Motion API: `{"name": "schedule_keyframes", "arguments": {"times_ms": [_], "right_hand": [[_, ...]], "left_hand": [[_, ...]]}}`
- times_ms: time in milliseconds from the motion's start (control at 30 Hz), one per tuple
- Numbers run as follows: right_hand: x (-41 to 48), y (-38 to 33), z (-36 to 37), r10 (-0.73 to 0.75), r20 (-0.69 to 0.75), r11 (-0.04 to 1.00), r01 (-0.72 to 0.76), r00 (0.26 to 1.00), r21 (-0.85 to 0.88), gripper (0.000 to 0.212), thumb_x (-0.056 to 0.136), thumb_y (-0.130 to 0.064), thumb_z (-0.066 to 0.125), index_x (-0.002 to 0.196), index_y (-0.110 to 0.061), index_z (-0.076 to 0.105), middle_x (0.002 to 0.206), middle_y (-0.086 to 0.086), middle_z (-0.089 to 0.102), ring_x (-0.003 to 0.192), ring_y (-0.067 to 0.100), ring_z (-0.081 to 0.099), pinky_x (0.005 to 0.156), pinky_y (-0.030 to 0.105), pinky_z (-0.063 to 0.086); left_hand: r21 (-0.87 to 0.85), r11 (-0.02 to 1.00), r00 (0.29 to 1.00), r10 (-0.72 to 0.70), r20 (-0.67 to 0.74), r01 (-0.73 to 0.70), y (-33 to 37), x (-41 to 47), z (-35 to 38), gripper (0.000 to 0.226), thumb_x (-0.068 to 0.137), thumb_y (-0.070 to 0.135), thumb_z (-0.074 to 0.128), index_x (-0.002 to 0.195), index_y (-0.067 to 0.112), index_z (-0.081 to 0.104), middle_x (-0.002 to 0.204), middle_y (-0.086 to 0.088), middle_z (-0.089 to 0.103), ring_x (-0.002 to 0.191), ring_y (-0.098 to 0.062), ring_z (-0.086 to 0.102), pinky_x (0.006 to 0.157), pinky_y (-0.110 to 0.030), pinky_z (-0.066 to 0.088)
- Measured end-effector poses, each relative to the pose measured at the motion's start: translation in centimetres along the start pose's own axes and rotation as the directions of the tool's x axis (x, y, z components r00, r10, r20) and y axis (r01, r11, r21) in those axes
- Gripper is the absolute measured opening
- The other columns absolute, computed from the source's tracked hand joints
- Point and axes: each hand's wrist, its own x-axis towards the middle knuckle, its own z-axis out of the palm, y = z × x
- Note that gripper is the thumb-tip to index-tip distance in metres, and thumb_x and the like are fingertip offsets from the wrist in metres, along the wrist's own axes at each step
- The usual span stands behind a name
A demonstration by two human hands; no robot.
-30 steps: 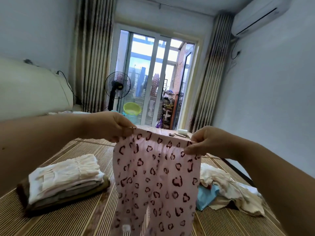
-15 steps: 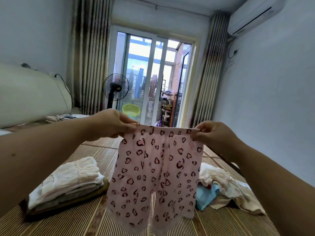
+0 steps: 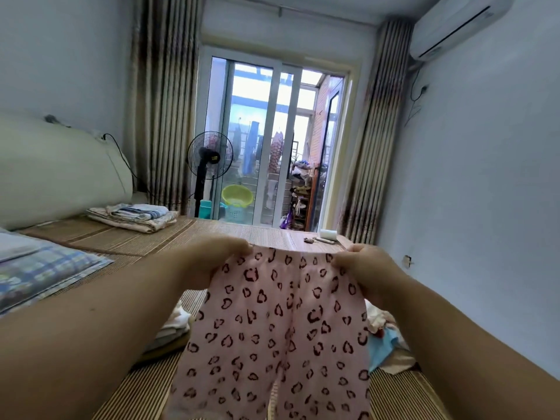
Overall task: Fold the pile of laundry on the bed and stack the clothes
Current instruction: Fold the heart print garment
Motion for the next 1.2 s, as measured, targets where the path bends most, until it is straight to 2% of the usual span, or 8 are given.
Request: {"name": "schedule_keyframes", "arguments": {"times_ms": [167,333,500,600,767,1000,1100,1200], "right_hand": [[0.9,1.5,3.7,0.039,-0.08,0.982,-0.023,0.996,0.185,0.007,0.087,-0.006,0.06,0.085,-0.004,0.067,0.08,0.017,0.071,0.078,0.033,0.07,0.084,0.054,0.055],[-0.8,1.6,5.2,-0.111,0.199,0.929,0.031,0.974,0.37,0.045,0.092,-0.038,0.058,0.112,0.002,0.059,0.097,0.019,0.072,0.086,0.035,0.071,0.082,0.048,0.057],[-0.7,1.4,4.1,-0.144,0.165,0.913,0.067,0.976,0.402,0.021,0.092,0.003,0.052,0.109,-0.002,0.062,0.099,0.025,0.07,0.09,0.039,0.07,0.082,0.051,0.057],[-0.8,1.0,3.5,-0.166,0.224,0.911,0.062,0.96,0.407,0.032,0.09,0.009,0.047,0.115,-0.005,0.062,0.107,0.026,0.068,0.097,0.041,0.067,0.084,0.054,0.055],[-0.2,1.5,2.4,-0.099,0.266,0.984,0.054,0.959,0.171,0.016,0.087,0.004,0.06,0.101,0.001,0.067,0.101,0.022,0.07,0.092,0.036,0.069,0.081,0.047,0.058],[3.7,5.3,4.0,-0.064,0.163,0.978,0.094,0.985,-0.184,0.006,0.087,-0.016,0.069,0.089,-0.011,0.071,0.091,0.016,0.073,0.09,0.033,0.07,0.083,0.047,0.058],[5.5,6.5,5.3,-0.139,0.116,0.968,0.16,0.983,-0.195,0.009,0.091,-0.019,0.064,0.085,-0.016,0.071,0.09,0.012,0.073,0.083,0.026,0.069,0.077,0.039,0.058],[6.3,6.6,6.1,-0.226,0.028,0.962,0.227,0.974,-0.153,0.023,0.092,-0.029,0.062,0.083,-0.012,0.074,0.086,0.009,0.074,0.081,0.027,0.067,0.075,0.038,0.053]], "left_hand": [[-0.096,0.995,0.971,-0.029,-0.236,0.006,-0.1,1.4,5.0,0.017,0.083,0.015,0.07,0.088,-0.001,0.066,0.081,-0.019,0.068,0.066,-0.029,0.066,0.073,-0.049,0.06],[-0.086,0.995,0.996,0.055,0.064,-0.049,1.3,-1.1,8.4,0.064,0.088,0.066,0.046,0.101,0.007,0.067,0.088,-0.007,0.065,0.087,-0.022,0.057,0.076,-0.031,0.048],[0.437,0.861,0.892,0.387,-0.234,-0.259,-0.2,-0.6,6.4,0.08,0.068,0.078,0.056,0.131,0.028,0.053,0.127,-0.014,0.055,0.114,-0.031,0.056,0.097,-0.051,0.048],[0.292,0.942,0.971,0.208,-0.12,-0.165,-1.9,-0.4,5.2,0.121,0.053,0.064,0.081,0.151,0.028,0.02,0.146,-0.015,0.038,0.125,-0.032,0.047,0.098,-0.047,0.046],[0.149,0.985,0.994,0.069,0.086,-0.081,-4.0,0.4,3.0,0.024,0.085,0.016,0.069,0.107,0.009,0.064,0.097,-0.008,0.074,0.096,-0.025,0.07,0.092,-0.044,0.053],[0.579,0.813,0.997,-0.029,-0.068,0.063,-6.4,4.8,1.5,0.02,0.087,0.038,0.067,0.092,0.02,0.072,0.093,-0.004,0.072,0.088,-0.021,0.061,0.074,-0.032,0.044],[0.686,0.725,0.974,0.104,-0.202,0.064,-6.3,6.7,1.6,0.025,0.091,0.04,0.061,0.083,0.016,0.066,0.08,-0.001,0.065,0.066,-0.014,0.055,0.054,-0.024,0.042],[0.738,0.675,0.903,0.319,-0.289,-0.002,-6.3,7.9,1.5,0.021,0.094,0.037,0.056,0.081,0.02,0.058,0.084,-0.002,0.065,0.078,-0.018,0.061,0.066,-0.033,0.049]]}}
